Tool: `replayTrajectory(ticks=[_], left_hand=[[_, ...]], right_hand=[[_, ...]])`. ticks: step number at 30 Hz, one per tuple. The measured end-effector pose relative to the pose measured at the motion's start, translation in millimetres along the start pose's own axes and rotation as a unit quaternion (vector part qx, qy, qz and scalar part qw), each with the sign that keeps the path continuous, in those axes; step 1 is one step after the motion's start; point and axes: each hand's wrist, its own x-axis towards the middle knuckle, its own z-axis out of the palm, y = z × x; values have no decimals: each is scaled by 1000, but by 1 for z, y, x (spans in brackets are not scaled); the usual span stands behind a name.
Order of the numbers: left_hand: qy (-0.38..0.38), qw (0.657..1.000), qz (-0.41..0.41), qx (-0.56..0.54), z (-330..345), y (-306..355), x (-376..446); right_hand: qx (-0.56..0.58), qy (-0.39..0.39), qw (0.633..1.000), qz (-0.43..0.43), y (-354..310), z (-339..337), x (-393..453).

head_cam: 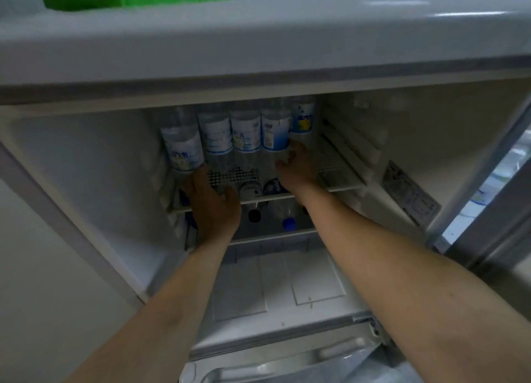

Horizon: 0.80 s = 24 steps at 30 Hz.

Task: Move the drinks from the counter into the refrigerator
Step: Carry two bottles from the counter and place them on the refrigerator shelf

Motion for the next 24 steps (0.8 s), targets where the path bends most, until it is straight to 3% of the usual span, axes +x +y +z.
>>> replayTrajectory(ticks=[4,8,12,16,24], left_hand=[[-13,998,-32,-45,-1,16,-19],[-17,997,56,-50,4,29,-52],[-61,988,78,-117,11,51,-111],[-132,978,70,-148,18,64,-188],[-288,942,83,-151,36,88,-346]], right_hand=[[12,23,1000,-9,-5,-13,-33],[18,37,999,-14,2,-38,-79],[27,52,998,3,33,-78,-141],[59,59,995,58,78,-121,-217],[84,200,958,186,166,-210,-397]])
